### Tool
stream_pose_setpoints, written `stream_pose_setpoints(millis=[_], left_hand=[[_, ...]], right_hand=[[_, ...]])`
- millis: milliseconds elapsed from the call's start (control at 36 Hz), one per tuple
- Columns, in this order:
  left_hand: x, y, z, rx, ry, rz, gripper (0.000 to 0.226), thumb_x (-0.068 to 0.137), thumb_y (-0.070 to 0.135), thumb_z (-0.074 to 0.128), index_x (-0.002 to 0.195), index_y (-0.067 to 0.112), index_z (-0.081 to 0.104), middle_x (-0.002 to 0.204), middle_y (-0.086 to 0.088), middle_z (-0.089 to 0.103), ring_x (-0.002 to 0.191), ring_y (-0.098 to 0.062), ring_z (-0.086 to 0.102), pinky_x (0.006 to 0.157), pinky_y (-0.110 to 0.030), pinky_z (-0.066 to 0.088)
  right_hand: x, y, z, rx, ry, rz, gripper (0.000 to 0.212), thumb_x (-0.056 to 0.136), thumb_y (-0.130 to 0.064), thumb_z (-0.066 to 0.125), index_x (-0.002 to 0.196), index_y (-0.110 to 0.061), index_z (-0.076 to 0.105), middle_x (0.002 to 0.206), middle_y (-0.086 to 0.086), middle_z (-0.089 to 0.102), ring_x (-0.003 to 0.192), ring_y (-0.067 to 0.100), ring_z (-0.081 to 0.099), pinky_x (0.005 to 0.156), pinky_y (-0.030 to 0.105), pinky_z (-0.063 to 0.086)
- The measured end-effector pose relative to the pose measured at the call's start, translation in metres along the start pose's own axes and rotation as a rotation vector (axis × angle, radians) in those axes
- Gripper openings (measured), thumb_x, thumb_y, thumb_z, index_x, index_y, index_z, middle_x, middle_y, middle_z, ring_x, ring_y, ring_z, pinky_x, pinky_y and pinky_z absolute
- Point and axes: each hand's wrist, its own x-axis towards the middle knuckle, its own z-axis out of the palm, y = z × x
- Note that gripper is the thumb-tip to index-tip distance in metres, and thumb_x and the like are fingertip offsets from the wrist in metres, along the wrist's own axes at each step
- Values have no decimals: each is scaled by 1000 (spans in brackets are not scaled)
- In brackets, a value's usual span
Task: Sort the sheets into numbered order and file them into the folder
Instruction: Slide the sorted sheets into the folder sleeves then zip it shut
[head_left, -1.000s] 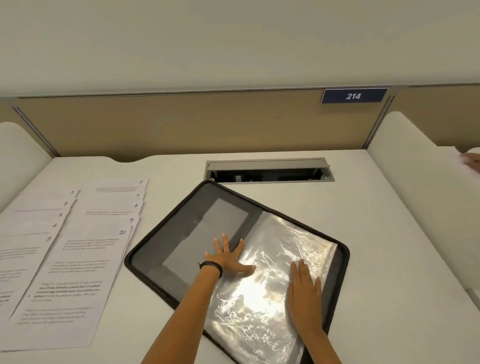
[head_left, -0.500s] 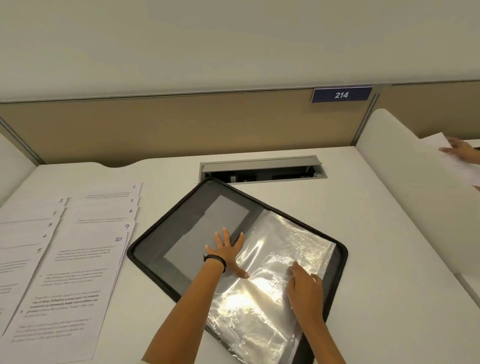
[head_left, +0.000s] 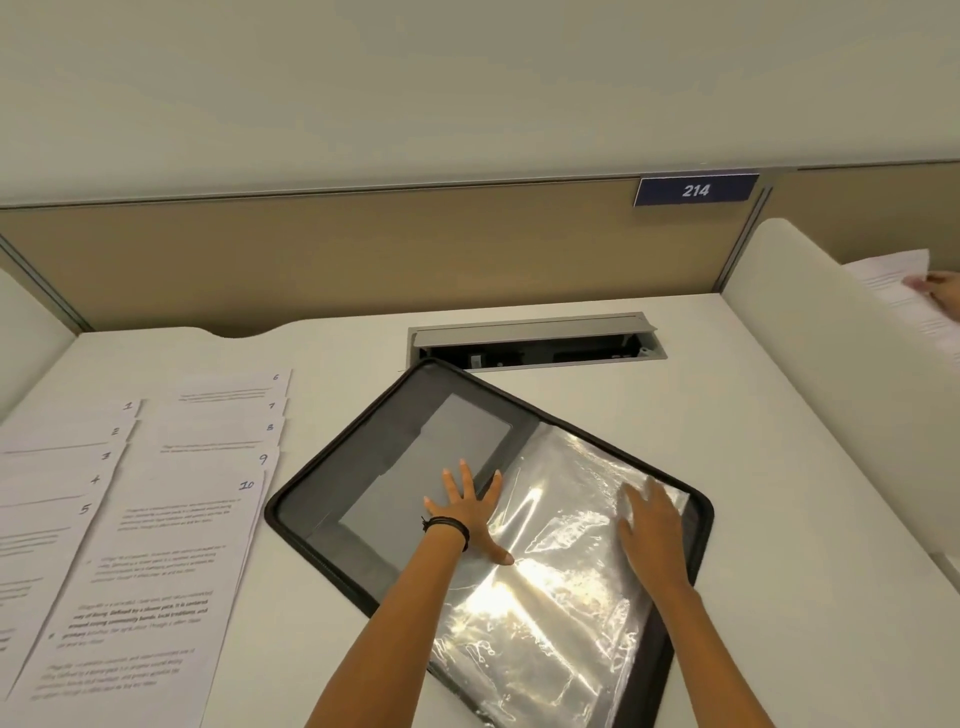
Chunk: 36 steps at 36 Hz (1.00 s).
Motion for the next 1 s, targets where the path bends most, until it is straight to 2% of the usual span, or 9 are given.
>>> stream_pose_setpoints(millis=[83, 167, 222, 278, 417, 694, 861, 1000], left_hand=[[2, 0, 2, 6, -2, -2, 126, 71, 62, 71, 145, 32, -26, 145, -16, -43, 135, -46, -31, 106, -73, 2], [4, -2, 3, 0, 2, 6, 127, 70, 62, 72, 145, 32, -26, 145, -16, -43, 134, -45, -33, 106, -73, 0], [5, -5, 2, -5, 10, 24, 127, 70, 61, 73, 146, 32, -24, 145, -16, -43, 133, -45, -35, 105, -73, -3], [6, -7, 0, -7, 6, 35, 127, 69, 61, 73, 146, 32, -24, 145, -15, -43, 132, -44, -36, 105, -73, -5], [10, -8, -4, 24, -16, 31, 127, 69, 60, 74, 146, 33, -24, 146, -14, -43, 133, -43, -36, 105, -72, -5], [11, -19, -2, 18, 75, 97, 122, 71, 52, 77, 149, 35, -16, 150, -11, -37, 136, -40, -33, 107, -66, -11], [1, -9, 4, 69, 106, 65, 113, 78, 46, 73, 151, 26, -10, 155, -14, -26, 141, -43, -19, 112, -64, 5], [-15, -6, 18, 31, 229, 9, 98, 82, 42, 71, 153, 21, 6, 159, -14, -4, 145, -37, 4, 112, -55, 24]], right_hand=[[18, 4, -8, -47, -71, 58, 59, 94, -28, 55, 147, -16, 30, 156, 18, 13, 145, 32, 7, 114, 56, 7], [33, 9, -18, -102, -180, 124, 79, 91, -46, 55, 151, -23, 10, 158, 15, 1, 146, 32, -3, 112, 60, 5], [40, 15, -21, -92, -249, 171, 87, 86, -54, 56, 151, -24, 7, 158, 13, 1, 146, 31, -2, 111, 61, 6], [43, 18, -20, -75, -279, 199, 89, 83, -59, 57, 151, -26, 10, 158, 10, 7, 146, 29, 4, 111, 61, 7], [39, 20, -20, -81, -228, 200, 85, 80, -62, 59, 148, -25, 22, 154, 9, 18, 141, 30, 19, 112, 57, 17], [12, 12, -23, -163, -164, 238, 84, 79, -67, 56, 144, -22, 28, 147, 10, 30, 133, 29, 32, 107, 46, 32], [-10, 8, -22, -235, -143, 273, 82, 80, -71, 49, 142, -21, 28, 144, 9, 33, 130, 27, 36, 106, 46, 32], [-26, 4, -24, -298, -134, 281, 78, 81, -72, 45, 137, -20, 32, 134, 8, 40, 121, 25, 43, 103, 42, 37]])
